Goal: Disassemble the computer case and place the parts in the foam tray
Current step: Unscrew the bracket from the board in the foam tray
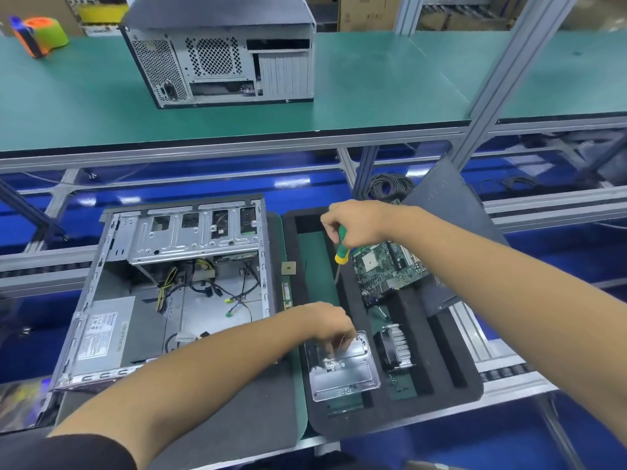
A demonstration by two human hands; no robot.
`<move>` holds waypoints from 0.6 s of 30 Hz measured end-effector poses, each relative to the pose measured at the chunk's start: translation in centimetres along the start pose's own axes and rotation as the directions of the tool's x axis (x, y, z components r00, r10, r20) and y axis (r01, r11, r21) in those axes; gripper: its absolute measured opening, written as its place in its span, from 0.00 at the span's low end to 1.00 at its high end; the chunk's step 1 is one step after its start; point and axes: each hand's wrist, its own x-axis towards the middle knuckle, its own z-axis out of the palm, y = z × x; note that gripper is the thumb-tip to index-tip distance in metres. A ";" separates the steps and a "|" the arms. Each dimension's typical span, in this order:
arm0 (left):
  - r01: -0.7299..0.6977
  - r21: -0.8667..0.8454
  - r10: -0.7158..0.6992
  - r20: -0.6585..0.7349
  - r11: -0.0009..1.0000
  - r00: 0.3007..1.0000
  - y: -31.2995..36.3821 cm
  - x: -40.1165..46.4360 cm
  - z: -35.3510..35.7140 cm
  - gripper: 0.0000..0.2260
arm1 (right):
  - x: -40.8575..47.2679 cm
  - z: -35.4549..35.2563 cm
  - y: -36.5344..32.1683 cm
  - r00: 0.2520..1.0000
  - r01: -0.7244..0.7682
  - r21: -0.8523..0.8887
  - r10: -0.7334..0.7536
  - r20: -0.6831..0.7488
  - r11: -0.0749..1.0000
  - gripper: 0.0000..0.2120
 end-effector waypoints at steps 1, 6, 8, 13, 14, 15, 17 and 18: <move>-0.005 0.002 0.005 -0.013 1.000 1.000 -0.2 -0.1 -0.1 0.10 | -0.1 -0.1 0.0 1.000 0.003 -0.004 -0.003 -0.002 1.000 0.12; 0.017 -0.145 -0.056 -0.272 0.989 0.961 -2.7 -2.7 -2.0 0.07 | 0.4 -1.0 -0.1 0.999 0.027 0.036 -0.026 -0.046 0.999 0.11; 0.013 -0.217 -0.111 -0.450 0.976 0.886 -4.3 -4.6 -2.9 0.06 | 0.9 -1.6 -0.5 0.997 0.044 0.064 -0.039 -0.071 0.997 0.09; -0.016 -0.388 -0.325 -0.794 0.922 0.513 -9.3 -9.5 -3.4 0.14 | 3.1 -3.9 -2.5 0.979 0.094 0.111 -0.071 -0.191 0.989 0.07; -0.035 -0.432 -0.363 -0.797 0.901 0.483 -10.3 -10.4 -3.3 0.17 | 3.7 -4.4 -3.1 0.970 0.114 0.107 -0.087 -0.228 0.988 0.06; -0.058 -0.479 -0.399 -0.787 0.876 0.470 -11.2 -11.3 -3.2 0.19 | 4.3 -4.8 -3.7 0.961 0.127 0.104 -0.096 -0.259 0.986 0.06; -0.092 -0.551 -0.458 -0.765 0.829 0.453 -12.8 -12.8 -3.3 0.17 | 5.8 -5.5 -4.9 0.951 0.137 0.106 -0.101 -0.294 0.985 0.05; -0.112 -0.575 -0.480 -0.762 0.811 0.434 -13.6 -13.4 -3.5 0.14 | 6.6 -5.8 -5.5 0.947 0.139 0.104 -0.102 -0.304 0.985 0.05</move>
